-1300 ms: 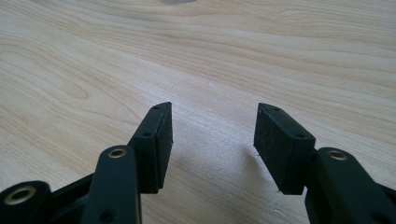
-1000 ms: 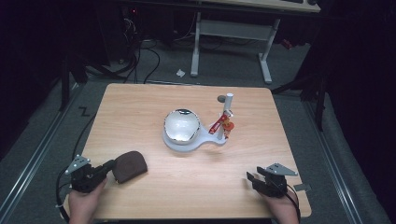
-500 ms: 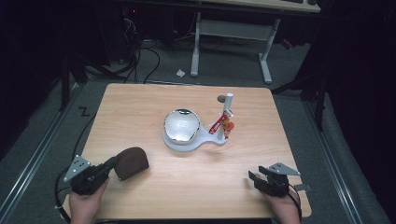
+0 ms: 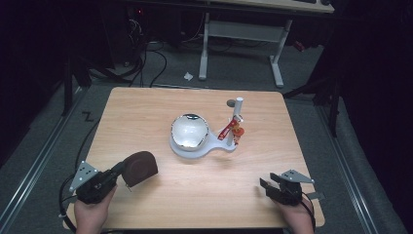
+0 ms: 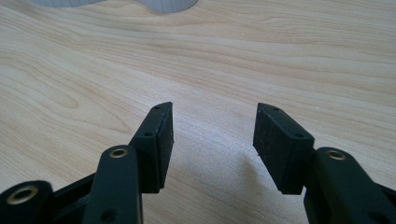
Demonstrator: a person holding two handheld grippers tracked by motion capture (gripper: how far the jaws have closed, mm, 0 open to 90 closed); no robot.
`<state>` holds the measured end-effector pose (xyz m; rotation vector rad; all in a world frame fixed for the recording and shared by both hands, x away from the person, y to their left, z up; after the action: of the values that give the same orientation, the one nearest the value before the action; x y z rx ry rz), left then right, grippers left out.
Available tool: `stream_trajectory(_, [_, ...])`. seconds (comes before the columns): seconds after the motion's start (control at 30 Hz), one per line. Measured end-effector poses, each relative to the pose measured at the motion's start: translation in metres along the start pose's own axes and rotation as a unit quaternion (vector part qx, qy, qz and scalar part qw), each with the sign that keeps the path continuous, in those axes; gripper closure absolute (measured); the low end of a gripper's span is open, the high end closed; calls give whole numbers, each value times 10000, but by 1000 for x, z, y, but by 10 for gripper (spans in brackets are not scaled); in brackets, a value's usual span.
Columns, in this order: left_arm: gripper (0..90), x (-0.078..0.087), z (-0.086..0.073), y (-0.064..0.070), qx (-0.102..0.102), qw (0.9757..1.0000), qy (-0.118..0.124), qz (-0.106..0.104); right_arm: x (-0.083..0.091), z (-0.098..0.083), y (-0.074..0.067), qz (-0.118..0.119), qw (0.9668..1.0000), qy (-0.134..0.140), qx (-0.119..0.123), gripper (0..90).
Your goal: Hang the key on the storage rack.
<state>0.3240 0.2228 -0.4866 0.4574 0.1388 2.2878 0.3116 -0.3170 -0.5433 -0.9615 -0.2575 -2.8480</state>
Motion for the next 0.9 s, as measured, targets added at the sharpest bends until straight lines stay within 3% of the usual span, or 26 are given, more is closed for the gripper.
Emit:
stream_trajectory(0.6, [874, -20, 24, 20, -289, 9993, -233, -55, 4, 2, 5, 81, 9999, 106, -62, 481])
stream_trajectory(0.7, [874, -24, 29, 23, -343, 9990, -287, -47, 5, 1, 5, 168, 9996, 112, -192, 482])
stream_trajectory(0.9, [873, -32, 40, 29, -349, 9988, -327, -82, 4, 1, 5, 142, 9998, 142, -71, 484])
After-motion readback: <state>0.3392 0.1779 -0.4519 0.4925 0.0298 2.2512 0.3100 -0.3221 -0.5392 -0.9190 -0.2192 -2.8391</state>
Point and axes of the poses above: each handheld gripper's, and its own axes: x roughly backward along the jaws, z roughly out of its top, y roughly to its right, the point moved 3 cm from there along -x, roughly forward along the jaws, and after that the axes turned 15 degrees about -z, right-handed, at the moved point
